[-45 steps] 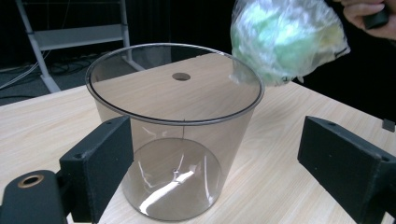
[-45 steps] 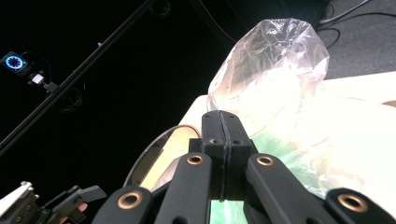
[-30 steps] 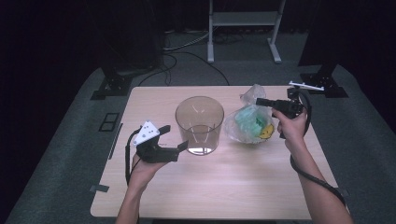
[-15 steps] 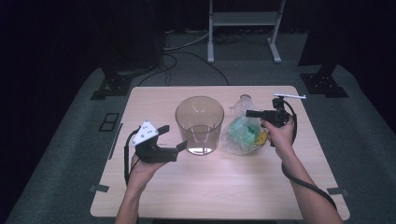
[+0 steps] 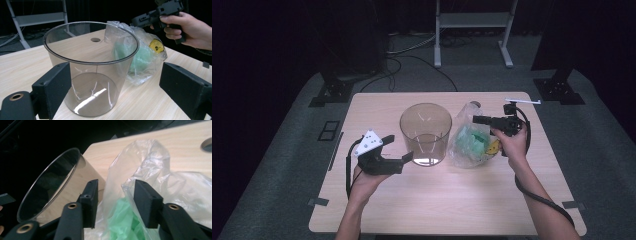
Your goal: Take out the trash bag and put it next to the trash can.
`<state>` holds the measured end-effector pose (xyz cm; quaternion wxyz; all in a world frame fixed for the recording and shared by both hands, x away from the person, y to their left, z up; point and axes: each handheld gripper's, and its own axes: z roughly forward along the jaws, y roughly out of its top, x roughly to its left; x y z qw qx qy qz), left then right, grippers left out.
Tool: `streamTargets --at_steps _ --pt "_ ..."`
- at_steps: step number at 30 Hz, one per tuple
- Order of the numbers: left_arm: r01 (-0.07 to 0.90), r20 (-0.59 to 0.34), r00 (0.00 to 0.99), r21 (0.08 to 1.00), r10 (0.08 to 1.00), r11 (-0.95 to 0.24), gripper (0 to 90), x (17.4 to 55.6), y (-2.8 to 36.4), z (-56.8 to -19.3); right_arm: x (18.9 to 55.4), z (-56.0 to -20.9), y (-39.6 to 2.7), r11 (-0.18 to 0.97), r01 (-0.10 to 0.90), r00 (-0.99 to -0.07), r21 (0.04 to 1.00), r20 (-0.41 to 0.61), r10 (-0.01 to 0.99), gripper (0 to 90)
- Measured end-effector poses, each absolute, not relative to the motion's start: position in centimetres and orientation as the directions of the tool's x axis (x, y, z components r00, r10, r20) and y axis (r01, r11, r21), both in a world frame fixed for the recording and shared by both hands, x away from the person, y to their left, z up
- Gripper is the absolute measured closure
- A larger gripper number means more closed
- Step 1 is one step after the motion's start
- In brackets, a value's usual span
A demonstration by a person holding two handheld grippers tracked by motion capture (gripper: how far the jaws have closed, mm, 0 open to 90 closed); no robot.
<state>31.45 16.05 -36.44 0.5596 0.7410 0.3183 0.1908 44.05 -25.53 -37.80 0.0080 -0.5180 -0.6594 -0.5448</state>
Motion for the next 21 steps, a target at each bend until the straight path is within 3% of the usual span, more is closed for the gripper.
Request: streamTargets --at_steps 8,21 --pt "0.257 -0.073 0.725 0.951 0.685 -0.170 9.3 31.5 16.1 -36.4 43.2 -35.5 -26.9 -0.124 0.638 -0.484 0.760 0.520 0.704 42.6" --pt "0.261 -0.073 0.728 0.949 0.682 -0.177 9.3 31.5 15.8 -36.5 41.3 -34.9 -28.8 -0.095 0.616 -0.505 0.782 0.484 0.715 40.7"
